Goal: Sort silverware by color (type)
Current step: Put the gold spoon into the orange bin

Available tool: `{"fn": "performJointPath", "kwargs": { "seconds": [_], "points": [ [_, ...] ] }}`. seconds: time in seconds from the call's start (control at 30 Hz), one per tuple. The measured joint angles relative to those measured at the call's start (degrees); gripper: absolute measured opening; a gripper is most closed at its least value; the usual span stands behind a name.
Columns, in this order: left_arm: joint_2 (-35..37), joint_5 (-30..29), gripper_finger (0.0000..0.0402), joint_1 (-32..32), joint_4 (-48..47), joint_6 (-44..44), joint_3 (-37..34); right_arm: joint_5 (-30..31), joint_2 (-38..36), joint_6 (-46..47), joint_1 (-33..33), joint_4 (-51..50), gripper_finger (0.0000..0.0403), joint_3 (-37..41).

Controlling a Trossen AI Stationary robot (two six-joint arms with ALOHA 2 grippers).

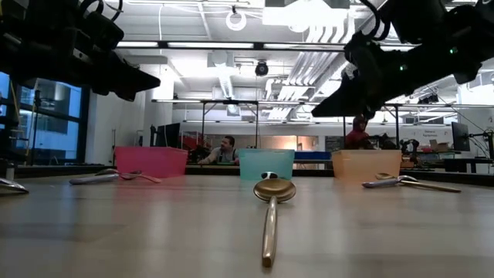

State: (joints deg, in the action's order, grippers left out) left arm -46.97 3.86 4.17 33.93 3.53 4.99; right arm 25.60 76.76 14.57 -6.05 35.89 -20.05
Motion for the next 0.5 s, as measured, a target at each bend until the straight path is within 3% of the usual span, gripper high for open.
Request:
{"fn": "performJointPath", "kwargs": {
  "seconds": [0.2,0.5],
  "points": [
    [-2.7,-1.0,0.0000,-3.5,-0.4,-0.1,0.2,1.4,7.3,-0.4,-1.2,7.5,0.0000,0.0],
    [-8.1,-7.8,0.0000,-7.2,-17.8,-0.5,8.9,0.7,12.1,0.6,-1.2,9.9,0.0000,-0.5]
  ]
}}
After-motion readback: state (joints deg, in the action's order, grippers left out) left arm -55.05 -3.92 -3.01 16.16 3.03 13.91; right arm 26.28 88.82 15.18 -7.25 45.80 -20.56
